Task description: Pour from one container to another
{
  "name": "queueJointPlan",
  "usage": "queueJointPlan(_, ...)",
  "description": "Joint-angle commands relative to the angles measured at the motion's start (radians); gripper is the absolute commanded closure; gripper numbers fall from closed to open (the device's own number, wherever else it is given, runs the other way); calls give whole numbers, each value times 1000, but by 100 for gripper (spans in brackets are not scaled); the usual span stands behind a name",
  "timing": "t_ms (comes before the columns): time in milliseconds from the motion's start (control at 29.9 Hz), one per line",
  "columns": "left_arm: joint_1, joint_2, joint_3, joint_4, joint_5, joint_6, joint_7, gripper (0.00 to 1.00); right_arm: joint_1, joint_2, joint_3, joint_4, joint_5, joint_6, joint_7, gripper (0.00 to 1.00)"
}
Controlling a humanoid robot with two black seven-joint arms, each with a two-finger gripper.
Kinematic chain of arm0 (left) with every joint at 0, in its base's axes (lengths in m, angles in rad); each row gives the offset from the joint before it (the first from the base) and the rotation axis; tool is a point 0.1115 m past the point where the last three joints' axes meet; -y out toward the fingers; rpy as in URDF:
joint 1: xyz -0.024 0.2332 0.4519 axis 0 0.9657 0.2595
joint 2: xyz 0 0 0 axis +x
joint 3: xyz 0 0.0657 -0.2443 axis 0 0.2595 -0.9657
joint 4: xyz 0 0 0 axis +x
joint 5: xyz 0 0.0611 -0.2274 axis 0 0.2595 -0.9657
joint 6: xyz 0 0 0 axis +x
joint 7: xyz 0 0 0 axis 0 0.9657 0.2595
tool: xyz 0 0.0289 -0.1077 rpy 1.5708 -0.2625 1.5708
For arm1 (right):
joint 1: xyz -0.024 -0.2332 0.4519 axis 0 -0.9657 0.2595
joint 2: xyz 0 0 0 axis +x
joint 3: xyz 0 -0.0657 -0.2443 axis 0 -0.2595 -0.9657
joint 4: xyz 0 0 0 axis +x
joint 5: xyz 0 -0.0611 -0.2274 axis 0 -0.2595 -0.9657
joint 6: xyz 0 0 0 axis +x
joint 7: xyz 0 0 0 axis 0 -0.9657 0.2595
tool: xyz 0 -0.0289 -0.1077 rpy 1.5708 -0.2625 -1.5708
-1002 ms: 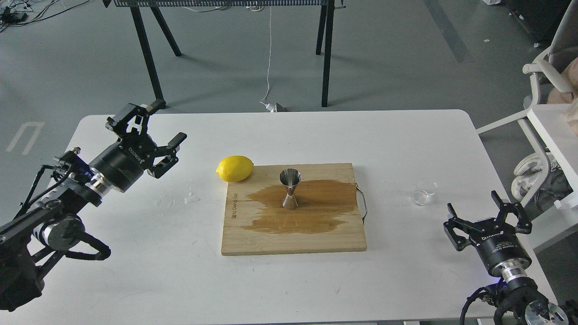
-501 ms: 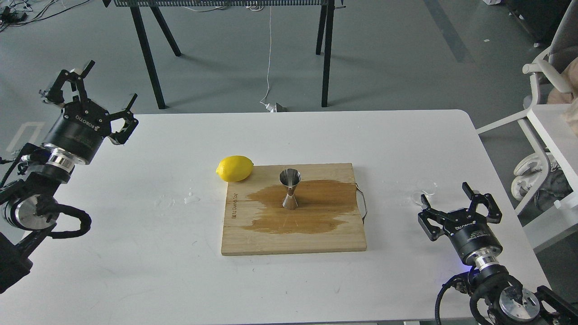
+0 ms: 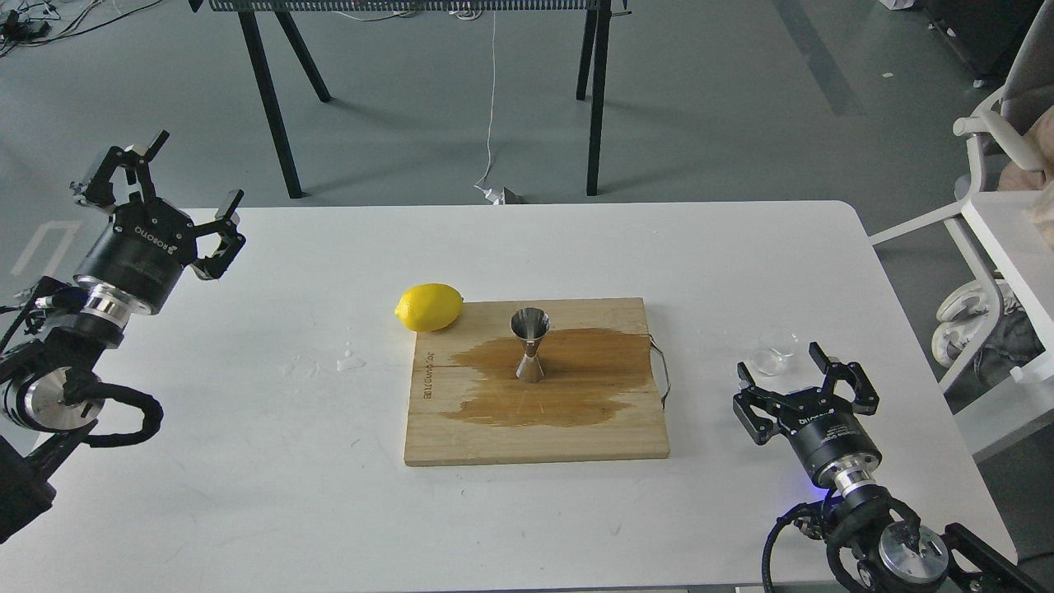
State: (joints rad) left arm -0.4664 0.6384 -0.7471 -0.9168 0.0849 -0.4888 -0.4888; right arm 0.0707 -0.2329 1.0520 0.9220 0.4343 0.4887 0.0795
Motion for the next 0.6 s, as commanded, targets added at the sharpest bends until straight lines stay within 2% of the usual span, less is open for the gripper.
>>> queueJointPlan(0,0,0,0,9,4,0,0,3,0,0,3,-14,27,0,-13,1)
queueJointPlan(568,0,-9,21,32,7,0,0,3,50,12,17,-104,47,0,-15,1)
